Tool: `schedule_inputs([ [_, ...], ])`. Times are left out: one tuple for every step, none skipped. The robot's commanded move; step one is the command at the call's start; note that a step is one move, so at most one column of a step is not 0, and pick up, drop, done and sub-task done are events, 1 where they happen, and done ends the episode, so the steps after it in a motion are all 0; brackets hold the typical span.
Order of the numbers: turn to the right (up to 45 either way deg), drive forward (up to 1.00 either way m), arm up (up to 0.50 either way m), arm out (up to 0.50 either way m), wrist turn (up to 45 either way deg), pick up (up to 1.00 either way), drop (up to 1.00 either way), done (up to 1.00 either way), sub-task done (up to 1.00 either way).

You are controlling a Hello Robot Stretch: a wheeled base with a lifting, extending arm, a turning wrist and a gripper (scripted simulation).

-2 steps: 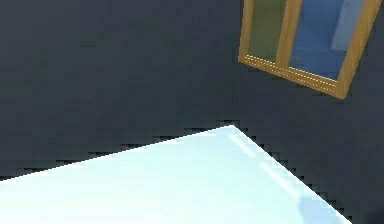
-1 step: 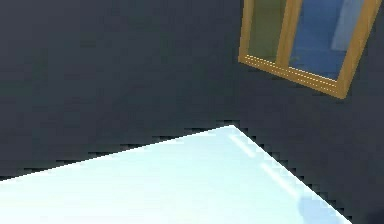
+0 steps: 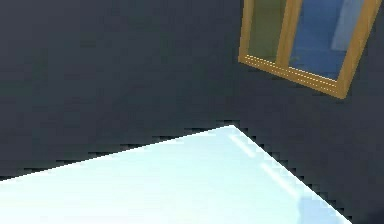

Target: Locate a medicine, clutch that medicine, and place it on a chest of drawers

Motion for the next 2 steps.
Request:
schedule_inputs([
  [0.0,0.0,0.0,0.46,0.0,0.0,0.0,0.0,0.0],
  [0.0,0.0,0.0,0.0,45.0,0.0,0.0,0.0,0.0],
])
